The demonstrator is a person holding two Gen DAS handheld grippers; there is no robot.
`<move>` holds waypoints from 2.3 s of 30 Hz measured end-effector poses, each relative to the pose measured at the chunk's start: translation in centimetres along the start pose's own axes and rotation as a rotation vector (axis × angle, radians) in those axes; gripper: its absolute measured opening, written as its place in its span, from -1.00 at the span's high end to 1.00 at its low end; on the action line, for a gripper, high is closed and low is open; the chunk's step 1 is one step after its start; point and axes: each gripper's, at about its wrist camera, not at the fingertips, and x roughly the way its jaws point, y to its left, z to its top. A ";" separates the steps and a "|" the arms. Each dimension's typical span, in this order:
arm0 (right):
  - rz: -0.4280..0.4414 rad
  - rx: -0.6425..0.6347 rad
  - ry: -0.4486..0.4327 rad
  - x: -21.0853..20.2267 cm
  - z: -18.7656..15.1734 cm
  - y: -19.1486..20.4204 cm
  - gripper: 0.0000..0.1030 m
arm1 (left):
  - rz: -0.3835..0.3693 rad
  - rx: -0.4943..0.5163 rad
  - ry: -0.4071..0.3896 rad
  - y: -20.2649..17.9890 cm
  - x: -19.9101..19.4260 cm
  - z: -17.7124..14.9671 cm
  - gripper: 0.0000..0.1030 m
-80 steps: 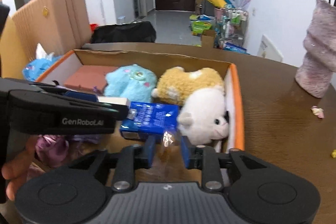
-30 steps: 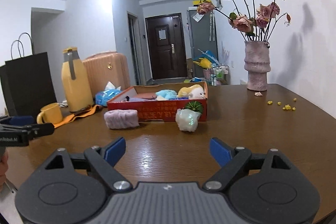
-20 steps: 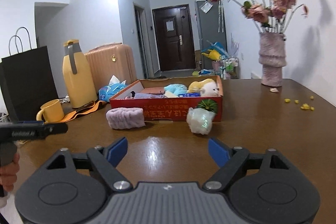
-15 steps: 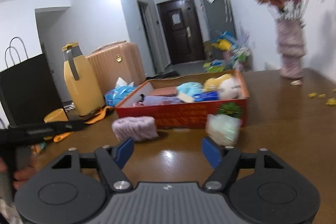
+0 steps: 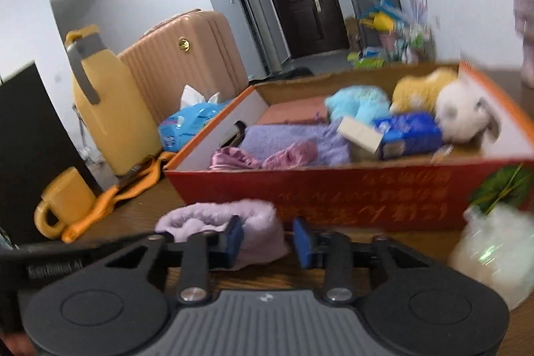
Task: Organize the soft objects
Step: 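Close both tools on the lavender fuzzy headband, then lift the headband with both tools and carry it into the box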
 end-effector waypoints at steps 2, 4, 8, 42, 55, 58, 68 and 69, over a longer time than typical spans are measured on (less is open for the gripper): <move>0.031 0.023 -0.004 -0.4 -0.4 0.0 0.81 | 0.007 0.022 0.002 -0.6 -0.3 -0.5 0.83; 0.037 0.017 0.001 -1.3 -0.9 0.2 0.93 | 0.003 0.032 0.004 -1.1 -1.2 -1.3 0.85; 0.063 0.015 0.007 -5.3 -3.7 1.1 0.96 | 0.010 0.068 0.002 -2.8 -3.8 -4.4 0.85; -0.076 0.146 -0.055 -14.4 -12.8 0.8 0.50 | -0.082 -0.057 0.135 -5.4 -6.5 -9.7 0.45; -0.049 0.093 -0.183 -16.7 -8.5 0.5 0.73 | -0.165 0.004 0.031 -8.2 -6.6 -6.1 0.66; -0.075 0.013 -0.261 -17.4 -3.0 -0.7 0.73 | -0.229 0.013 -0.022 -10.4 -4.7 -0.6 0.66; -0.328 -0.163 0.036 -5.7 11.2 -8.9 0.73 | -0.169 -0.072 0.192 -13.5 14.3 9.7 0.66; -0.345 -0.178 0.065 -4.4 11.2 -9.2 0.73 | -0.153 -0.058 0.198 -13.4 15.3 9.5 0.65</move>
